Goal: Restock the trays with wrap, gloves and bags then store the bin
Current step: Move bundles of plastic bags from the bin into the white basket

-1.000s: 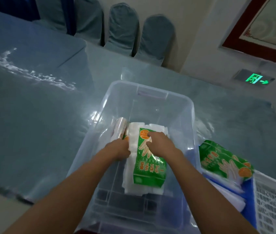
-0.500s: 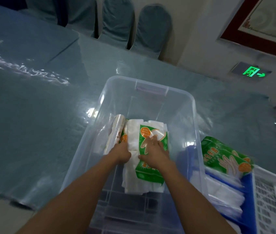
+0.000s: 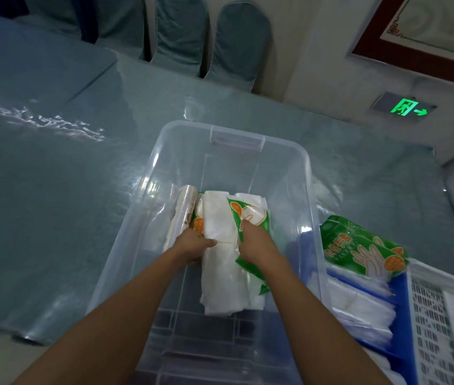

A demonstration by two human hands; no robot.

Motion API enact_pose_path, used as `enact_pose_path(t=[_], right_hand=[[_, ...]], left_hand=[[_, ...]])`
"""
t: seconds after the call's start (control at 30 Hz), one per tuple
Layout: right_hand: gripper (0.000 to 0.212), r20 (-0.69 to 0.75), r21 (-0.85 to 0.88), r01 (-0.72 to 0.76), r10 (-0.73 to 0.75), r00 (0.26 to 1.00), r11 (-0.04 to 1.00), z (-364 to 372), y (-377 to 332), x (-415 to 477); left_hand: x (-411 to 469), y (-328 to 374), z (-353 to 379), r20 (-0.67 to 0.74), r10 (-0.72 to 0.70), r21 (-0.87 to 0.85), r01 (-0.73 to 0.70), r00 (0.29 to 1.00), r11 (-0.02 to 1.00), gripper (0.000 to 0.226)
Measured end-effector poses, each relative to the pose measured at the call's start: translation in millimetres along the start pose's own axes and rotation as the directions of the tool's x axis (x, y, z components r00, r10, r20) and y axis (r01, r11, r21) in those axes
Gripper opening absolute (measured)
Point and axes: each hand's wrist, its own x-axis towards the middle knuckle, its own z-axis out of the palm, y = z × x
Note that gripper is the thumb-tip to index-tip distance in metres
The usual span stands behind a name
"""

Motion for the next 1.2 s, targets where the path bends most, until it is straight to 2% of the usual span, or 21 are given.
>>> enact_pose_path(t=[0.07, 0.17, 0.27, 0.37, 0.47, 0.6, 0.73, 0.87, 1.0, 1.07, 1.13, 1.2], right_hand=[[0.03, -0.029, 0.027, -0.005, 0.005, 1.0, 1.0, -3, 1, -3], [0.034, -0.044, 0.042, -0.009, 0.01, 0.999, 0.999, -7, 2, -6], [0.033, -0.063, 0.057, -0.002, 0.006, 0.998, 0.998, -10, 3, -9], [0.033, -0.083, 0.057, -0.007, 0.012, 0.996, 0.998, -13, 4, -12], [0.034, -0.093, 0.06, -0.018, 0.024, 0.995, 0.998, -17, 4, -14], [0.035, -0.063, 0.051, -0.009, 0.012, 0.998, 0.999, -13, 3, -19], [0.033, -0.022, 0.012, 0.025, -0.025, 0.999, 1.0, 3, -2, -30], [0.031, 0.045, -0.005, 0.08, -0.08, 0.996, 0.997, 20, -12, -40], [0.039, 0.084, -0.024, 0.129, -0.127, 0.988, 0.991, 32, -24, -39], [0.049, 0.163, 0.05, 0.16, -0.166, 0.973, 0.986, 37, -29, -38], [0.059, 0.284, 0.209, 0.139, -0.196, 0.939, 0.968, 38, -33, -39], [0.052, 0.277, 0.27, 0.093, -0.17, 0.946, 0.958, 33, -27, -36]], left_hand=[[-2, 4, 2, 0.018, 0.015, -0.049, -0.014, 1.0, 0.999, 0.046], [-9, 8, 9, 0.056, 0.031, -0.091, -0.026, 0.998, 0.996, 0.037], [-11, 10, 16, 0.056, 0.046, -0.046, -0.044, 0.997, 0.998, 0.047], [-7, 13, 14, 0.011, 0.08, -0.03, -0.079, 0.997, 0.996, 0.051], [0, 25, -3, -0.112, 0.114, -0.033, -0.118, 0.987, 0.992, 0.051], [-22, 50, -23, -0.23, 0.207, 0.138, -0.179, 0.951, 0.974, 0.042], [-31, 60, -34, -0.264, 0.325, 0.281, -0.25, 0.908, 0.927, 0.038], [-37, 69, -45, -0.273, 0.408, 0.316, -0.32, 0.871, 0.893, 0.036], [-43, 77, -51, -0.262, 0.453, 0.307, -0.371, 0.852, 0.876, 0.034], [-45, 81, -53, -0.252, 0.464, 0.302, -0.387, 0.849, 0.872, 0.034], [-46, 82, -54, -0.244, 0.476, 0.297, -0.402, 0.845, 0.866, 0.034], [-46, 81, -53, -0.24, 0.475, 0.288, -0.405, 0.847, 0.868, 0.035]])
